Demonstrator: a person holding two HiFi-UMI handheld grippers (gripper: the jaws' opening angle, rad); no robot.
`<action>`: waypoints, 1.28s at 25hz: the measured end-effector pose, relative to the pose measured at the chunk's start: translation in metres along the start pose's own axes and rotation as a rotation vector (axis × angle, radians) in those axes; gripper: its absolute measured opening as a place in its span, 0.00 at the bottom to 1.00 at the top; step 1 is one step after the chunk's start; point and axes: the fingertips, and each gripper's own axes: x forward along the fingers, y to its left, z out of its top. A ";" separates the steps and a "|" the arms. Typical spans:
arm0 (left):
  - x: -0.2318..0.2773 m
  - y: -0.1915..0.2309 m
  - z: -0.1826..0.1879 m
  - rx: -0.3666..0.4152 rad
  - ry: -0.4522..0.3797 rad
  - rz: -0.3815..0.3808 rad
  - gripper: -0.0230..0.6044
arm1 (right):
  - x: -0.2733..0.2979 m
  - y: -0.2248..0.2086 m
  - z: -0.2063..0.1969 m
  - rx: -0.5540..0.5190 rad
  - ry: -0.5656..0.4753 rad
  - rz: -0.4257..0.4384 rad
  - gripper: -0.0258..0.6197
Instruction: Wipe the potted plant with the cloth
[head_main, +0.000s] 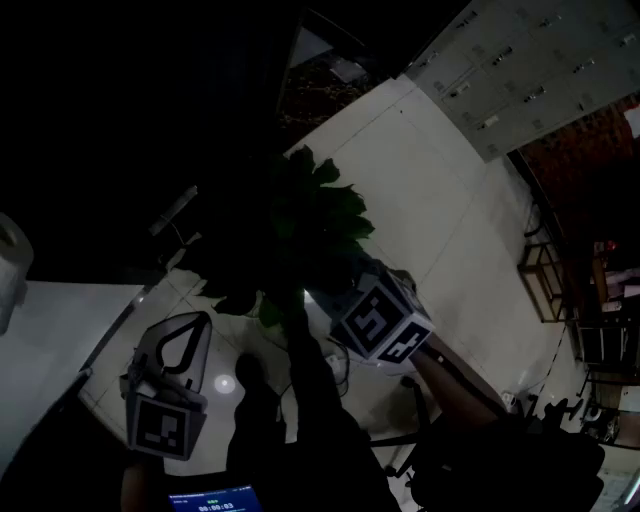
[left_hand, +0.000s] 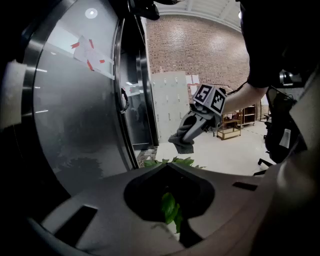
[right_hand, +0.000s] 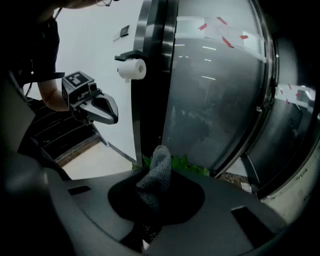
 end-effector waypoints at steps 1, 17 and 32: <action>0.012 0.006 -0.011 -0.020 0.007 0.004 0.03 | 0.016 -0.009 -0.013 -0.006 0.023 -0.008 0.09; 0.178 -0.041 -0.150 -0.290 0.150 -0.121 0.03 | 0.155 -0.040 -0.158 -0.073 0.236 0.084 0.09; 0.172 -0.043 -0.170 -0.302 0.199 -0.111 0.03 | 0.137 0.026 -0.106 -0.006 0.082 0.307 0.09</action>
